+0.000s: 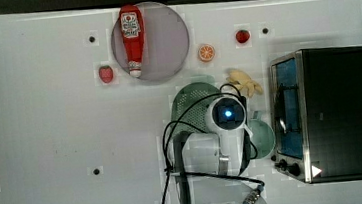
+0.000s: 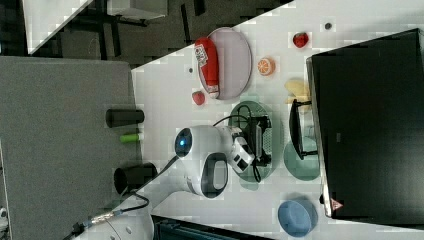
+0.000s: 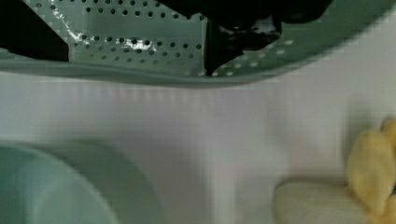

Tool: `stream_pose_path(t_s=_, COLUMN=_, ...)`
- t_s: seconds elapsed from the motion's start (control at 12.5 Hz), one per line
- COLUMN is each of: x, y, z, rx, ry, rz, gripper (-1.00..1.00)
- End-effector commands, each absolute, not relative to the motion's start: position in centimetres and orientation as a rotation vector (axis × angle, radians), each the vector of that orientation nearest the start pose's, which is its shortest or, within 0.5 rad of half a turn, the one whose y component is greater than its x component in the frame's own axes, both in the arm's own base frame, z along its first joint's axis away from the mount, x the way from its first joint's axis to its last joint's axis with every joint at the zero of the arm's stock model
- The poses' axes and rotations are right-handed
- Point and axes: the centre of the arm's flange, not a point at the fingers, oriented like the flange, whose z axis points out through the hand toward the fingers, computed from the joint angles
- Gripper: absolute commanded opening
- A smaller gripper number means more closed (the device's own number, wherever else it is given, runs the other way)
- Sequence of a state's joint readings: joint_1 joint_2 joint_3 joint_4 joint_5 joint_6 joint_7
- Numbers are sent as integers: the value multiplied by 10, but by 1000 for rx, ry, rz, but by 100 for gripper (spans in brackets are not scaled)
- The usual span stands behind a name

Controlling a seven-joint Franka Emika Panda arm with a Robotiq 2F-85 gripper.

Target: Drag strainer left to right.

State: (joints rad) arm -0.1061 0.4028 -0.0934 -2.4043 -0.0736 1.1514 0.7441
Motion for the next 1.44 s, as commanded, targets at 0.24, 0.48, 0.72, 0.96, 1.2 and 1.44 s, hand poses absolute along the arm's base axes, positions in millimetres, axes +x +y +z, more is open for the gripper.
stream_pose_path(t_s=0.24, x=497, y=-54, z=202, rx=-2551, ry=1913, rz=-21, gripper=100)
stream_pose_path(t_s=0.48, x=508, y=-43, z=278, rx=-2753, ry=1603, rz=-45, gripper=100)
stream_pose_path(t_s=0.72, x=510, y=-46, z=379, rx=-2851, ry=1483, rz=14, gripper=100)
stream_pose_path(t_s=0.96, x=493, y=-38, z=475, rx=-2814, ry=1504, rz=138, gripper=100)
stream_pose_path(t_s=1.2, x=477, y=-34, z=554, rx=-2824, ry=1425, rz=114, gripper=100)
stream_pose_path(t_s=1.44, x=461, y=-31, z=592, rx=-2876, ry=1343, rz=147, gripper=100)
